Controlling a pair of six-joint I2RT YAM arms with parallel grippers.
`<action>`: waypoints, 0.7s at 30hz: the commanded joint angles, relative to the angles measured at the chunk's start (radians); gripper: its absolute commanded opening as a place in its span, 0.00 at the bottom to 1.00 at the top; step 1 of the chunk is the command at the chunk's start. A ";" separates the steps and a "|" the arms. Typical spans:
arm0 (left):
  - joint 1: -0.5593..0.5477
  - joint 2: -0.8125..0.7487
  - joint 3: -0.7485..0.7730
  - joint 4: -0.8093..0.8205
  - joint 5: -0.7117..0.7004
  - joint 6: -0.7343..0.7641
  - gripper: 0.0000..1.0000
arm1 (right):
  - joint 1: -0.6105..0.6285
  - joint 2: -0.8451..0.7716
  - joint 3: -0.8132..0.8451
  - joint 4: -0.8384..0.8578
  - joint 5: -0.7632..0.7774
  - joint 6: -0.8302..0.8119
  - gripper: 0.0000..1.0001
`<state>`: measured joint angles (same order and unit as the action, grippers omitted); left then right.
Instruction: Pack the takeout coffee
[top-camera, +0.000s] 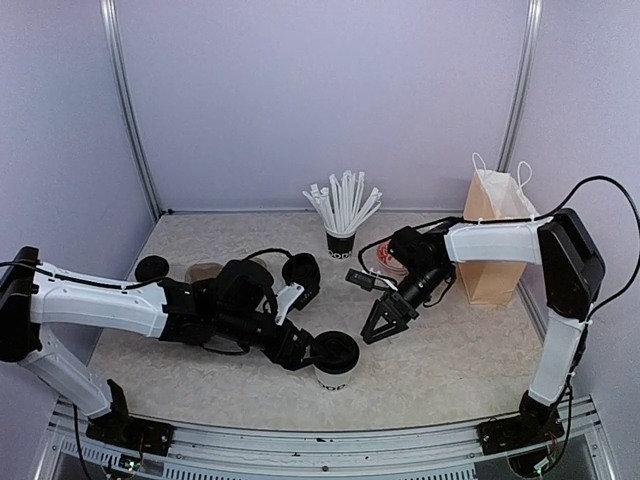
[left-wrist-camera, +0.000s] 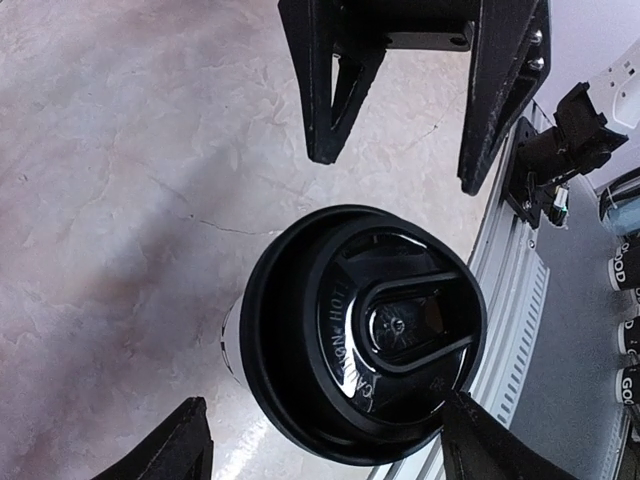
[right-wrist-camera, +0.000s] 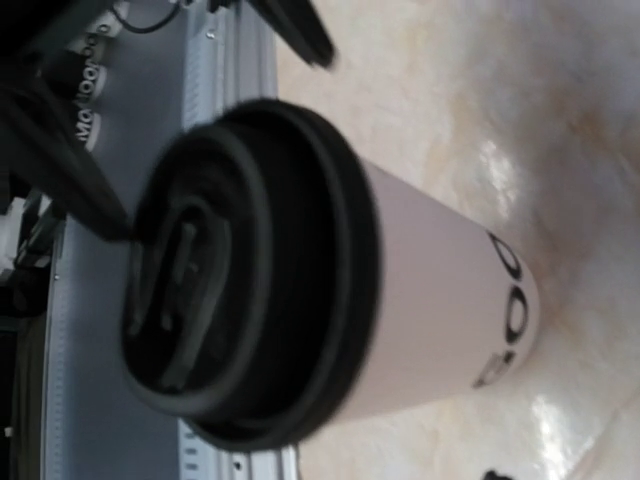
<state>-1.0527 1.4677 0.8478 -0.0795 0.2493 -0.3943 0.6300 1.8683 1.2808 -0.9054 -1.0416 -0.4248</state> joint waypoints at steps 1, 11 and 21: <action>-0.005 0.018 -0.009 0.035 0.016 0.012 0.76 | 0.024 0.026 0.041 -0.041 -0.063 -0.025 0.67; -0.001 0.047 -0.016 0.028 0.009 0.027 0.74 | 0.039 0.104 0.097 -0.068 -0.096 -0.024 0.56; 0.035 0.083 -0.064 -0.019 -0.011 0.045 0.62 | 0.047 0.168 0.082 -0.035 -0.010 0.032 0.47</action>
<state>-1.0332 1.5009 0.8345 -0.0032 0.2760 -0.3885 0.6617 2.0068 1.3663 -0.9554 -1.1034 -0.4232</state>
